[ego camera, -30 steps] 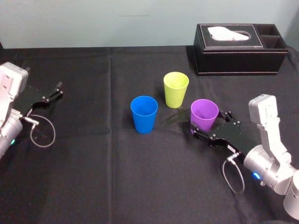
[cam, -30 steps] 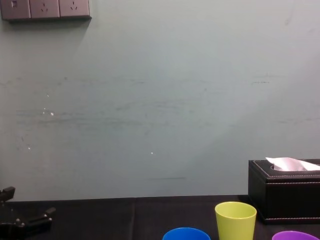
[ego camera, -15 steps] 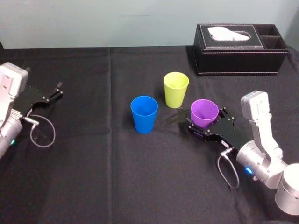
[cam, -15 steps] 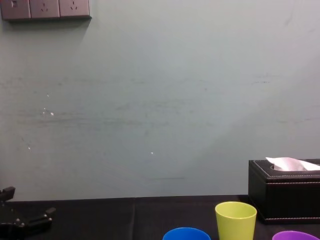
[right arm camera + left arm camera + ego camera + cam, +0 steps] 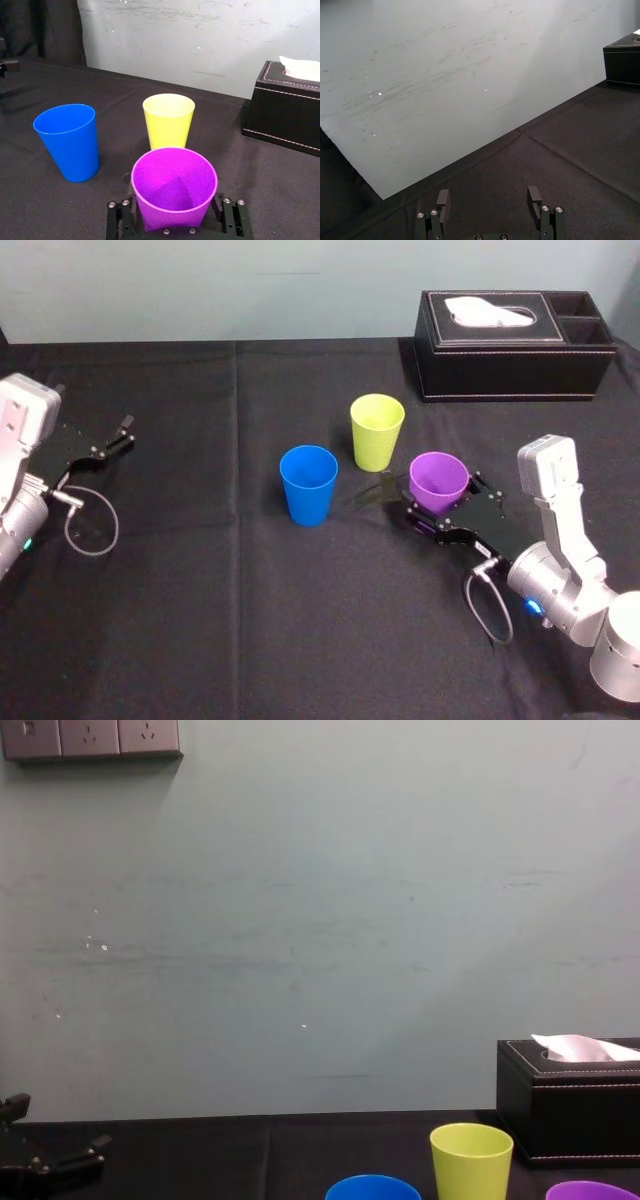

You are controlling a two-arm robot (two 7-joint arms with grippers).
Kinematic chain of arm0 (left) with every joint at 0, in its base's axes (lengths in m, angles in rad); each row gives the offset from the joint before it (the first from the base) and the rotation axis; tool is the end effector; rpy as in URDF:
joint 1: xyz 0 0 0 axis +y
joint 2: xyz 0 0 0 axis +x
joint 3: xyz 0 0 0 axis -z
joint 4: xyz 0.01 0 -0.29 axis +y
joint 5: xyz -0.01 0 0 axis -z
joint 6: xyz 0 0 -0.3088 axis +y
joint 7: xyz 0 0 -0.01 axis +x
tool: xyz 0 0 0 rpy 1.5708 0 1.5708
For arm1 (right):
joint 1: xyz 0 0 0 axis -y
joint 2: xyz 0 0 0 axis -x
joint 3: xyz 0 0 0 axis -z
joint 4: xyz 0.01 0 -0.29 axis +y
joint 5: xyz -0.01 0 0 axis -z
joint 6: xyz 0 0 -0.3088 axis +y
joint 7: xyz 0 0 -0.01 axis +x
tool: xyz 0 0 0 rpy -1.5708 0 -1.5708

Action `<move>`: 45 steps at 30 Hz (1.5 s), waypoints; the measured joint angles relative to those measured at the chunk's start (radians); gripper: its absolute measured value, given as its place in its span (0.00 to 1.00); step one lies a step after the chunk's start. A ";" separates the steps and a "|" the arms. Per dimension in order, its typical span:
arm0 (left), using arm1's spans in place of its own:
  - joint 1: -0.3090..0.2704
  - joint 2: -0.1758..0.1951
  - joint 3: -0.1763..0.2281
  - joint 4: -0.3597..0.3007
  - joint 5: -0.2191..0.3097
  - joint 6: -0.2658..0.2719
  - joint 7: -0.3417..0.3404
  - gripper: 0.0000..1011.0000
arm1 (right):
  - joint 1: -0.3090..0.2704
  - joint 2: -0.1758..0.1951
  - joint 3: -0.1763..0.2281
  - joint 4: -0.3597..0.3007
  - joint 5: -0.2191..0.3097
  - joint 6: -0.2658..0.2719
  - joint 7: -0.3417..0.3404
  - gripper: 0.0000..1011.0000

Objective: Stack the three plastic cups sequentially using one hand.

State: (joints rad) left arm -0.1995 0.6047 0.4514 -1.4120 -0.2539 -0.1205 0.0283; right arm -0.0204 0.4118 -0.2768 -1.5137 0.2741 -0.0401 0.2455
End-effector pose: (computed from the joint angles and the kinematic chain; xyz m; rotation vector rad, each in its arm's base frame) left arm 0.3581 0.0827 -0.3023 0.3045 -0.2850 1.2480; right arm 0.3085 -0.0452 -0.3334 -0.1952 0.0165 -1.0754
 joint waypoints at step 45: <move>0.000 0.000 0.000 0.000 0.000 0.000 0.000 1.00 | 0.306 -0.028 -0.032 -0.010 0.086 0.292 0.114 0.72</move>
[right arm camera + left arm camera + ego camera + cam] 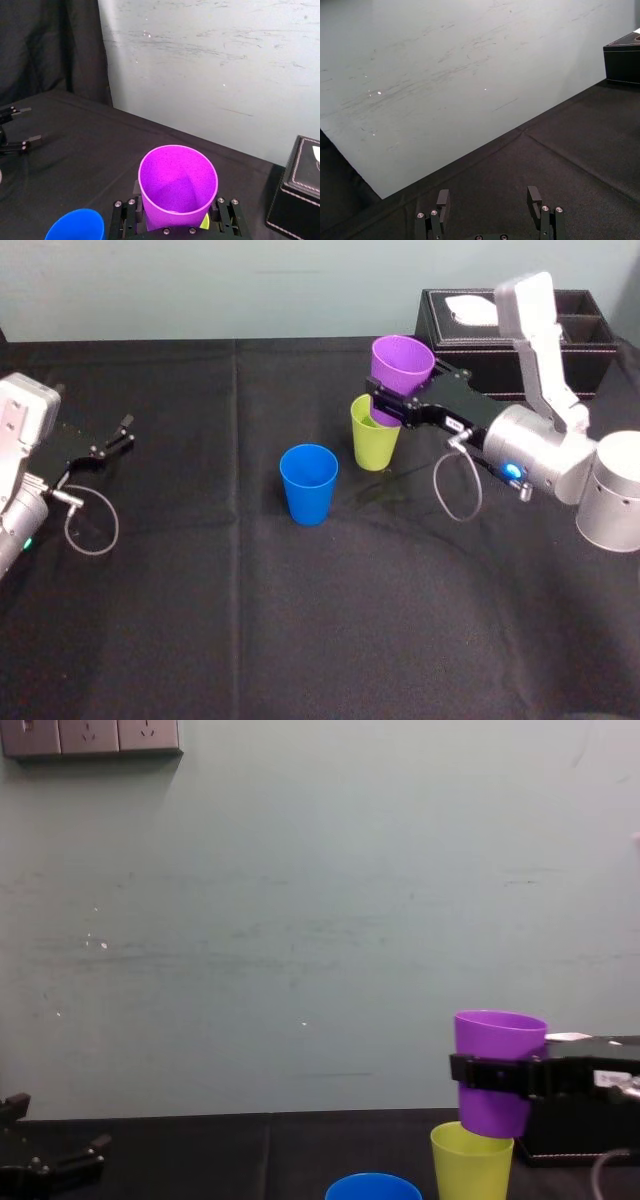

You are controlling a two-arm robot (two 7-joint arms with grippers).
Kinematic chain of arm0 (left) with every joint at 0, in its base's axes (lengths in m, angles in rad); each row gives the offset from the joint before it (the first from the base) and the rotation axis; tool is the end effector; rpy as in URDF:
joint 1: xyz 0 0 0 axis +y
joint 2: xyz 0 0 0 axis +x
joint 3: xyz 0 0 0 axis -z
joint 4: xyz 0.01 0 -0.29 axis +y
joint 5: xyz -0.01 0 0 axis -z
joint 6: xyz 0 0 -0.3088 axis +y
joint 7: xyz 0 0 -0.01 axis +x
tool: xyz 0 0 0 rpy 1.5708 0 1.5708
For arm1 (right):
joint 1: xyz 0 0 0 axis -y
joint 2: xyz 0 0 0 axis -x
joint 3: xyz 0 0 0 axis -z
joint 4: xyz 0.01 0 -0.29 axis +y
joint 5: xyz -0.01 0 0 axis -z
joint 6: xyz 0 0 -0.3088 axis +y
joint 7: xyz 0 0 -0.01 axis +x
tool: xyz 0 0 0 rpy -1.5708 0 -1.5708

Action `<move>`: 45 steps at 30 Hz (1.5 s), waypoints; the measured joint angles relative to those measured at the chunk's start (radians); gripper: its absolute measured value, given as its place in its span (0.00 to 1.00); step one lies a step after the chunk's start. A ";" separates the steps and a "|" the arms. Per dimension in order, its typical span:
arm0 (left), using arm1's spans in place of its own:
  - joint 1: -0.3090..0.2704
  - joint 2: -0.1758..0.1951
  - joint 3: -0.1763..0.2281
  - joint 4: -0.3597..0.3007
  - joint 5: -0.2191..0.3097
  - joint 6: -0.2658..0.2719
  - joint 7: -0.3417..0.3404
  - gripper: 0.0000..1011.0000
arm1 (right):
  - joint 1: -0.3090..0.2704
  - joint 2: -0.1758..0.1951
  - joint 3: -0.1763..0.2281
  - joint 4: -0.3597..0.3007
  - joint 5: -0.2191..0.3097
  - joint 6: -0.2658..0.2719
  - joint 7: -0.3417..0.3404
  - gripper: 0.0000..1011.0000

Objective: Stack the three plastic cups sequentially using one hand.

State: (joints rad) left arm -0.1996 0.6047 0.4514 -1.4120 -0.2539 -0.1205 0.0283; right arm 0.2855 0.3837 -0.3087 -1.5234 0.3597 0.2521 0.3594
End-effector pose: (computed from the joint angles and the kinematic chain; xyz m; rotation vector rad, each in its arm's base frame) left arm 0.3581 0.0827 -0.3022 0.3044 -0.2851 1.2480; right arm 0.3926 -0.0258 -0.2306 -0.1592 0.0445 -0.9564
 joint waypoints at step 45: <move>0.000 0.000 0.000 0.000 0.000 0.000 0.000 1.00 | 0.119 -0.077 -0.051 0.230 -0.093 -0.087 0.000 0.72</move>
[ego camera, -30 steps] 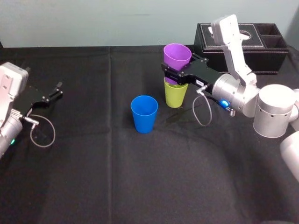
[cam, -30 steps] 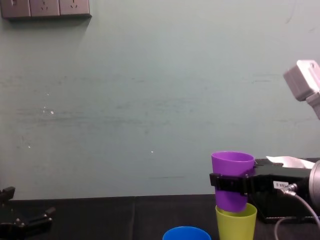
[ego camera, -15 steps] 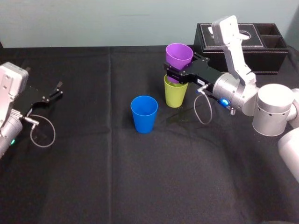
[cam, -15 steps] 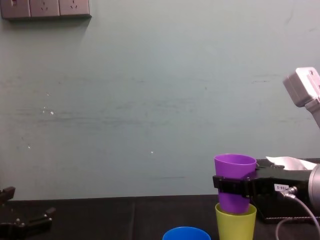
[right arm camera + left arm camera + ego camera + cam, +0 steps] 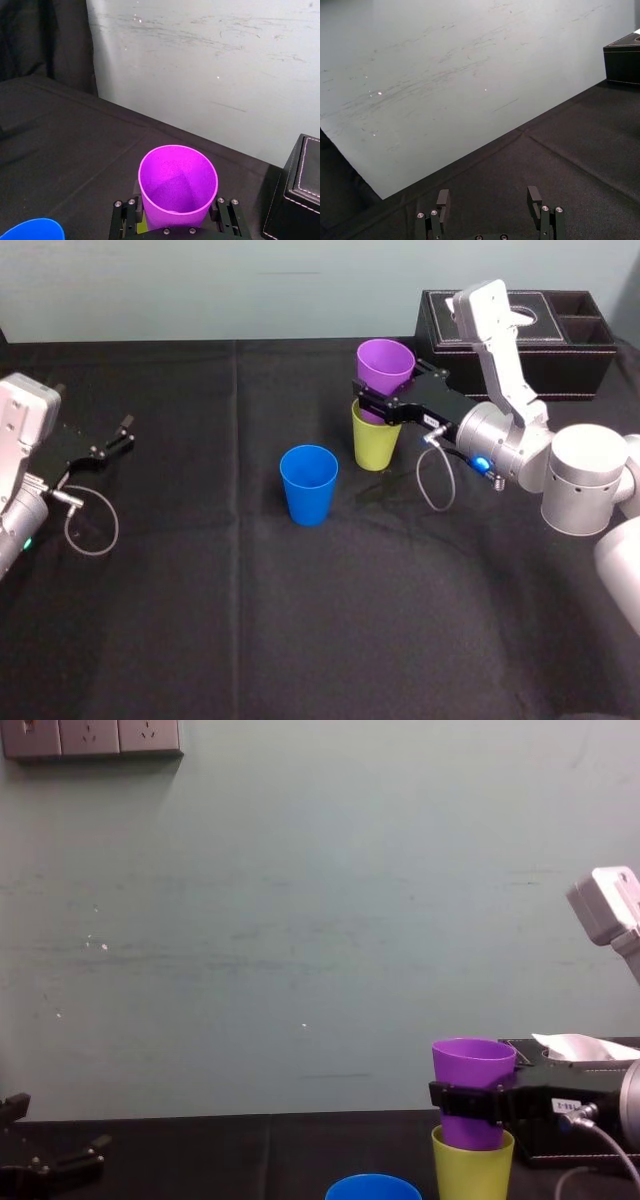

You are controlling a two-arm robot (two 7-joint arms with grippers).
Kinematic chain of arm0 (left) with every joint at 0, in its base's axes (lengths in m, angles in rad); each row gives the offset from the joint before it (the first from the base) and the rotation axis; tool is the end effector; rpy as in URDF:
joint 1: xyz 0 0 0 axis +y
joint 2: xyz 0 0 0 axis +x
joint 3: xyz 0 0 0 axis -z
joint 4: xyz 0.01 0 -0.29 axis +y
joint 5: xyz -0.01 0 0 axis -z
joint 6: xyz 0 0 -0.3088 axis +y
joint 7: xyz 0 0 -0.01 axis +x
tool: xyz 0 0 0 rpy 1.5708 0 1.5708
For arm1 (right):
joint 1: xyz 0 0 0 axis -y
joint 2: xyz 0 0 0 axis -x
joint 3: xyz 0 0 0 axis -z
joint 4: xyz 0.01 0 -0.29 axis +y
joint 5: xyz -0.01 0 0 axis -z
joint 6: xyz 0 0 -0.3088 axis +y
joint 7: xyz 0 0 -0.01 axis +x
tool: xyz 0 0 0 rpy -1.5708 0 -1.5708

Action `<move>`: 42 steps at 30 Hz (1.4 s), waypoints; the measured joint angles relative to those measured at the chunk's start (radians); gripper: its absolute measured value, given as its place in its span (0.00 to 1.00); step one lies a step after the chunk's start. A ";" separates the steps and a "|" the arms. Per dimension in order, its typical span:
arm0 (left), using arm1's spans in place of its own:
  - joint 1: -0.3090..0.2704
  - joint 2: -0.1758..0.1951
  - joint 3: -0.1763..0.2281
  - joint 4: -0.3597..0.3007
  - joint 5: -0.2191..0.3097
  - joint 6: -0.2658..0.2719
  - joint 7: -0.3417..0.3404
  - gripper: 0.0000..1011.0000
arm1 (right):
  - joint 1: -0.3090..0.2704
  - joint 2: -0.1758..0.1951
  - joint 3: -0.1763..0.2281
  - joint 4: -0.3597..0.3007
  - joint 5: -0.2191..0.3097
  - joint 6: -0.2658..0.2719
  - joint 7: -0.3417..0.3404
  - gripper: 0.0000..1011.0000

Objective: Stack the three plastic cups sequentially using one hand.

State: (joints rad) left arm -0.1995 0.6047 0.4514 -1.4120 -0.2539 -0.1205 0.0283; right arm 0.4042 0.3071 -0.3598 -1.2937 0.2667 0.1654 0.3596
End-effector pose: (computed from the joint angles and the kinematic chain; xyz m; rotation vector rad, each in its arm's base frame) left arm 0.3581 0.0827 -0.3023 0.3045 -0.2850 1.2480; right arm 0.4282 -0.0118 -0.2558 -0.2115 0.0139 -0.9785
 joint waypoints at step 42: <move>0.000 0.000 0.000 0.000 0.000 0.000 0.000 1.00 | -0.023 0.008 0.008 -0.016 0.012 0.001 0.012 0.99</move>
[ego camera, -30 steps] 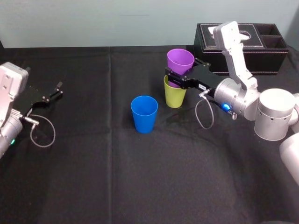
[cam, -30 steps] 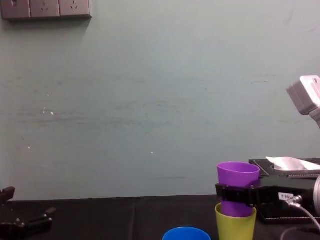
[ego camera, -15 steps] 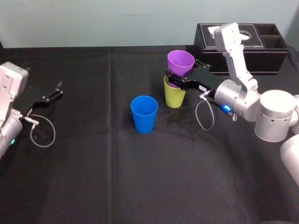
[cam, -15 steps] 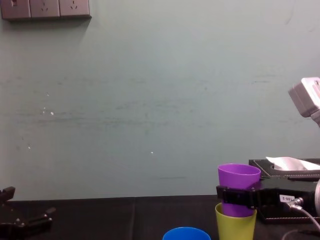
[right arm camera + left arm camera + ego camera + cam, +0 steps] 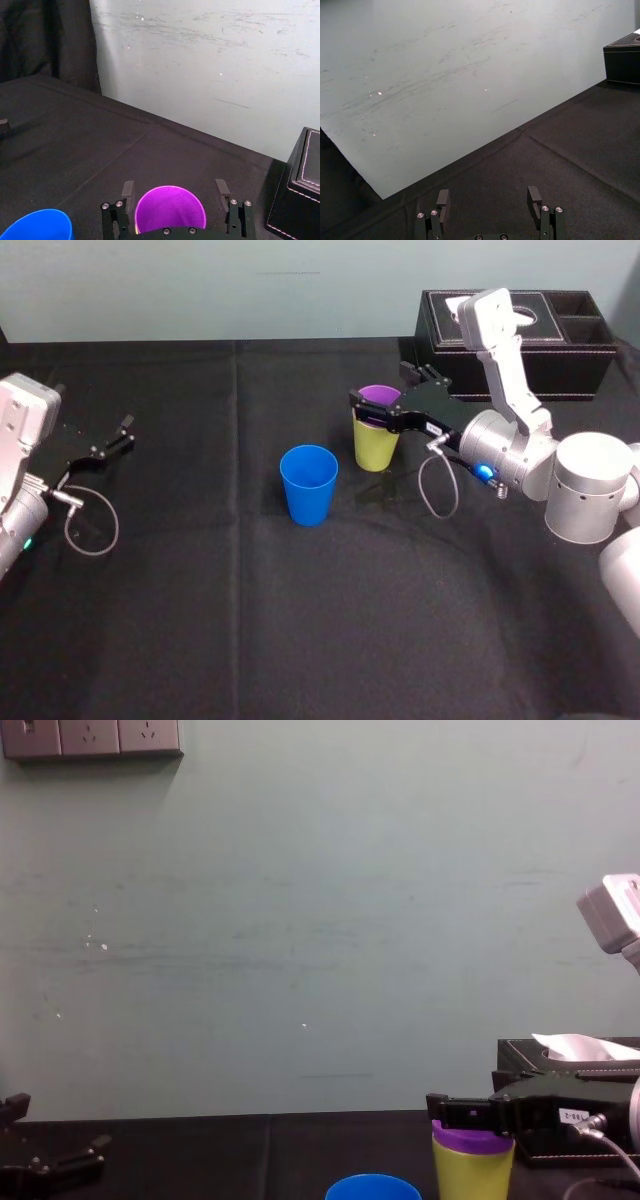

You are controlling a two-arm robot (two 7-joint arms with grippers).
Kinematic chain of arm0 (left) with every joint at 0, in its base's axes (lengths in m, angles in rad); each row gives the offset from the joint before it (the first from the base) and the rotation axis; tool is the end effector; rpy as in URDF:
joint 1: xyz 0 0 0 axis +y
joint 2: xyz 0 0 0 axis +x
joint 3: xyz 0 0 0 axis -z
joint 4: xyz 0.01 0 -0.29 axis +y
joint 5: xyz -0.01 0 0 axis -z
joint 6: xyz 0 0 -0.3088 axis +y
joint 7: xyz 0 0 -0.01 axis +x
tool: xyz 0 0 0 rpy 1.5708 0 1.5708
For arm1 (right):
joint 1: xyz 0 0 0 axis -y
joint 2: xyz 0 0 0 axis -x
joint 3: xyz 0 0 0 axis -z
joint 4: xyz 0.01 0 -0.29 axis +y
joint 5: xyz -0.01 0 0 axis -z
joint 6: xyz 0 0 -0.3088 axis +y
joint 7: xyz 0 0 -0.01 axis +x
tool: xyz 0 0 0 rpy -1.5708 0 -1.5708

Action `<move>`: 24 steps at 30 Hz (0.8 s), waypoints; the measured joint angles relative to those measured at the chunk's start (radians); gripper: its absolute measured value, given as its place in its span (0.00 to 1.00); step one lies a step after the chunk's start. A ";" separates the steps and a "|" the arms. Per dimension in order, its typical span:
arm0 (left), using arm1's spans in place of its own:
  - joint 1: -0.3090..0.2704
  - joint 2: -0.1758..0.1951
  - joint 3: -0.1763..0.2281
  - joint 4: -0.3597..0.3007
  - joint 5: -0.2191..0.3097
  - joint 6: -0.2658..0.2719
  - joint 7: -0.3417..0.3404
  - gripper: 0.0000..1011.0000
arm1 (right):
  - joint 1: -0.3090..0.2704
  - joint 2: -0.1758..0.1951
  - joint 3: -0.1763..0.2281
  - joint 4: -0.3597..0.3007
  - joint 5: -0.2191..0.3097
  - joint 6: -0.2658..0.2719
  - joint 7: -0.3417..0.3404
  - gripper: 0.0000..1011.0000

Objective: Stack the three plastic cups sequentially using one hand.

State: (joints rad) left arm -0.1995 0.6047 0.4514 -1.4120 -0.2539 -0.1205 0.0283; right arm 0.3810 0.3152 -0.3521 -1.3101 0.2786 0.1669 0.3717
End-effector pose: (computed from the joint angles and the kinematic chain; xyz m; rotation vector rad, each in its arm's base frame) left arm 0.3581 0.0827 -0.3023 0.3045 -0.2850 1.2480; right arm 0.4223 -0.0152 -0.2598 -0.2071 0.0300 -0.9684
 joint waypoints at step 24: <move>0.000 0.000 0.000 0.000 0.000 0.000 0.000 1.00 | -0.158 0.111 0.059 -0.242 0.080 0.001 0.039 0.99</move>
State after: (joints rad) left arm -0.1996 0.6047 0.4514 -1.4120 -0.2539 -0.1205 0.0283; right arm 0.2229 0.4263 -0.2926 -1.5521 0.3582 0.1680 0.4110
